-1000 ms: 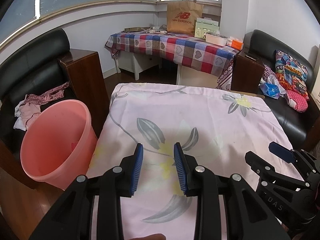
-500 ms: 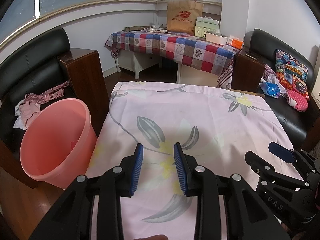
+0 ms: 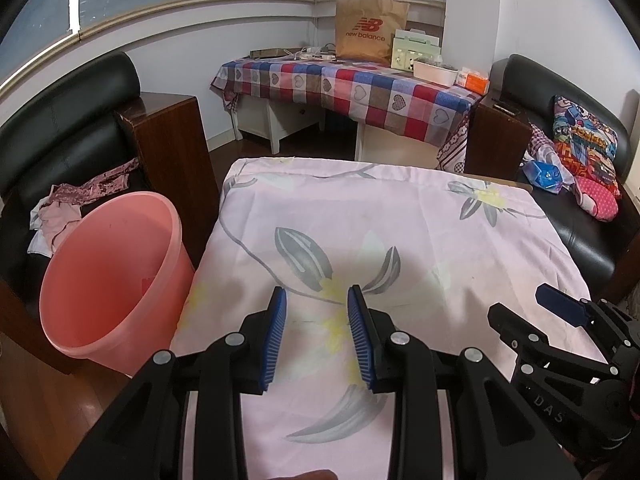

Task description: Collect trash

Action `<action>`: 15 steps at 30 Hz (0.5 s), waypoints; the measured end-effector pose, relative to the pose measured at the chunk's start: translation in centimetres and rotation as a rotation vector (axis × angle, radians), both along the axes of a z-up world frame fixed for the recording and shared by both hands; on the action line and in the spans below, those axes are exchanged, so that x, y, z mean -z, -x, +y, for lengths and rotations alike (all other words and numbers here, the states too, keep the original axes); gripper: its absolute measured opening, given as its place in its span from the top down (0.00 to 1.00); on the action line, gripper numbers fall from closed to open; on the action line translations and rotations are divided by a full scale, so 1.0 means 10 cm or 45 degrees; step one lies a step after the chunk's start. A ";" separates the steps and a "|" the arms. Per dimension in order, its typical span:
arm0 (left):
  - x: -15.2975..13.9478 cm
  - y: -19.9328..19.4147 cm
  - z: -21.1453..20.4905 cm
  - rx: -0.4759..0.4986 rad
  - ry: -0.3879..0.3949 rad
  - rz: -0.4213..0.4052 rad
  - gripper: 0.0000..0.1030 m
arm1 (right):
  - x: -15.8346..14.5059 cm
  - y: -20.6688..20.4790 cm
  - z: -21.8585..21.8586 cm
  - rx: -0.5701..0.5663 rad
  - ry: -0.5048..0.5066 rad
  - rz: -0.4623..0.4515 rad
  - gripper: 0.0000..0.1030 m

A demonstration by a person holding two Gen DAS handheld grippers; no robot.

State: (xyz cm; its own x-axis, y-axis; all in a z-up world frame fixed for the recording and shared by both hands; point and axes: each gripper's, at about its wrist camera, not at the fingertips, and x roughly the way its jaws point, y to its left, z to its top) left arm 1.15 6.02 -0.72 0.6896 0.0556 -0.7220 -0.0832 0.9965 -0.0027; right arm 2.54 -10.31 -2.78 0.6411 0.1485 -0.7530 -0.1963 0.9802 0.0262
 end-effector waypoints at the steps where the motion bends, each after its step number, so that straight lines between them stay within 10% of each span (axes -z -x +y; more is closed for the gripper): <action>1: 0.00 -0.01 0.00 -0.001 0.001 -0.001 0.69 | 0.00 0.00 0.00 0.001 0.000 0.000 0.41; 15: 0.01 0.00 0.04 -0.012 -0.003 0.024 0.69 | -0.02 0.00 0.02 -0.003 -0.010 0.007 0.41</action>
State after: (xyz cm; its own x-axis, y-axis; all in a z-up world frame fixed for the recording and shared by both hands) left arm 1.19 6.46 -0.78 0.6756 0.0641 -0.7345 -0.0929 0.9957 0.0014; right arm 2.53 -10.13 -2.58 0.6363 0.1560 -0.7555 -0.1988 0.9794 0.0348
